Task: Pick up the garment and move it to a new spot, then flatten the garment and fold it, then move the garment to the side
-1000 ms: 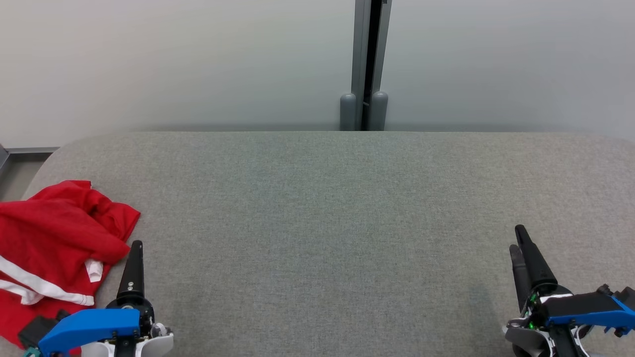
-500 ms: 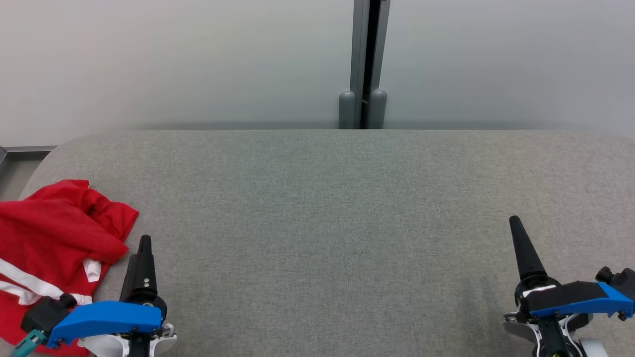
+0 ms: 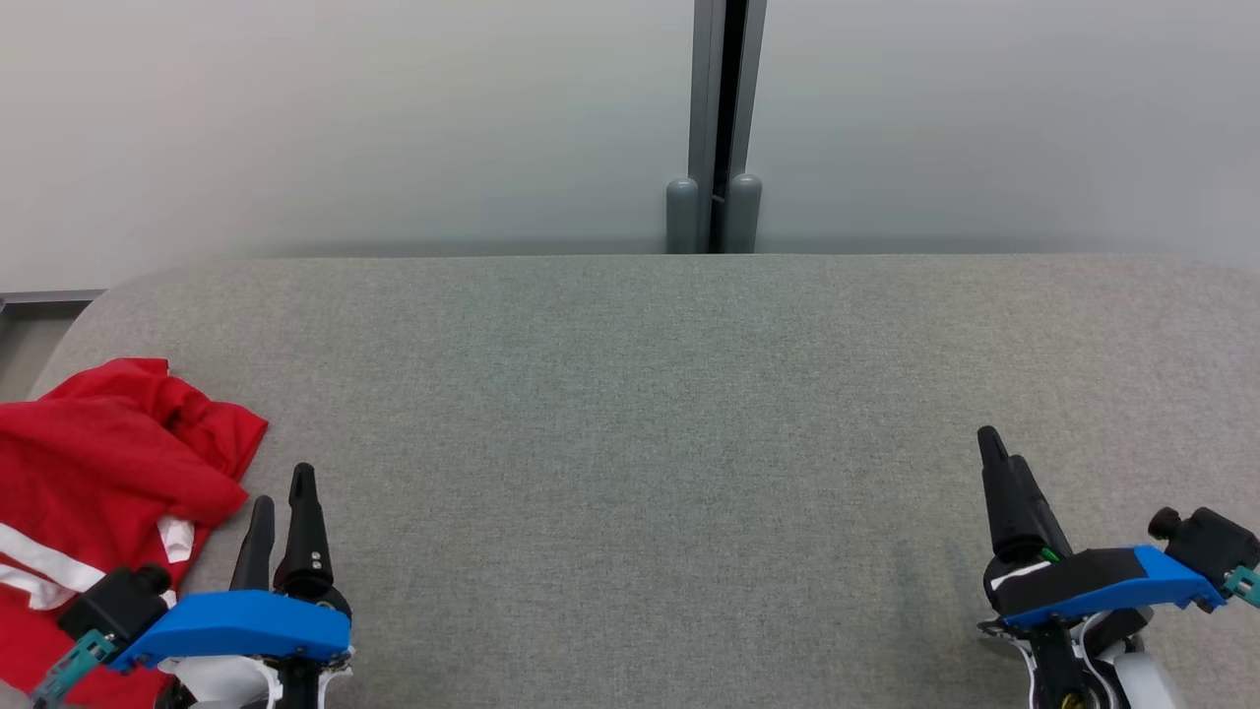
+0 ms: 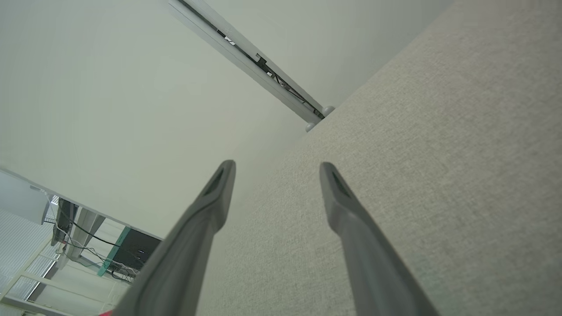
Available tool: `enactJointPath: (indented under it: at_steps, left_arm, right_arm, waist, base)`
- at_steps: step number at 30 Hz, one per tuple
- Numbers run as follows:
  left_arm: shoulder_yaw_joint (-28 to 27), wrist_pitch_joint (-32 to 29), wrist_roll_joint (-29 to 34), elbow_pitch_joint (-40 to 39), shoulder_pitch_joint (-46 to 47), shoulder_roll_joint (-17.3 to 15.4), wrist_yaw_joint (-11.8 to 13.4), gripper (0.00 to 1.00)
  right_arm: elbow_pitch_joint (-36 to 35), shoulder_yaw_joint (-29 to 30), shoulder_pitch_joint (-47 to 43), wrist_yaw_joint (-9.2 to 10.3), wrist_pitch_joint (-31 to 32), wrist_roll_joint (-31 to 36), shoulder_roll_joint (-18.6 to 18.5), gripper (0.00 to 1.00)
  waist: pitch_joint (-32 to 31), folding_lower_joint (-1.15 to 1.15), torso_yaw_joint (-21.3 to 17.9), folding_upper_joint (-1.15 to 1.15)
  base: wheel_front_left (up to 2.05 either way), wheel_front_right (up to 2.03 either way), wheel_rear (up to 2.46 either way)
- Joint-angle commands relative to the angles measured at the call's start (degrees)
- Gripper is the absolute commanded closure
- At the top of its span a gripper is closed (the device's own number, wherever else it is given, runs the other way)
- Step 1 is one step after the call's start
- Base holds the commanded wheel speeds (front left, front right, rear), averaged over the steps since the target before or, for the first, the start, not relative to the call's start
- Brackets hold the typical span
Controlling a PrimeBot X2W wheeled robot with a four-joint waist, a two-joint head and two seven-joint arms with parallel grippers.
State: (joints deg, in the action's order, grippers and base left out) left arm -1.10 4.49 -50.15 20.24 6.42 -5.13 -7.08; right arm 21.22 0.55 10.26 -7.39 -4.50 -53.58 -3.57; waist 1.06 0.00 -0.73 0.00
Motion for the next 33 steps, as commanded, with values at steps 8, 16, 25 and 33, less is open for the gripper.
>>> enactJointPath:
  at_steps: [8,16,25,33]
  left_arm:
    - [-0.1,1.7,7.9,1.4,2.1,-0.4,-0.3,0.0]
    - [-1.0,3.0,13.9,2.4,2.1,0.1,-0.3,0.0]
    - [-1.6,4.5,20.3,2.8,1.4,0.7,0.0,0.0]
    - [-1.1,5.6,25.8,3.7,0.7,1.0,-0.1,0.0]
  right_arm:
    - [0.8,0.0,2.0,-0.09,-1.7,8.7,0.1,0.0]
    - [2.0,-0.1,2.7,-0.1,-3.1,16.4,0.4,0.0]
    - [4.0,0.0,2.9,-0.1,-4.4,23.7,0.7,0.0]
    - [4.9,1.4,2.3,-0.11,-5.5,30.3,0.7,0.0]
  waist:
    - [0.0,0.0,0.0,0.0]
    - [0.2,0.0,-0.2,0.0]
    - [0.3,0.0,-0.3,0.0]
    - [0.1,0.0,-0.5,0.0]
  base:
    - [0.0,0.0,0.0]
    - [0.0,0.0,0.0]
    - [0.0,0.0,0.0]
    - [0.0,0.0,0.0]
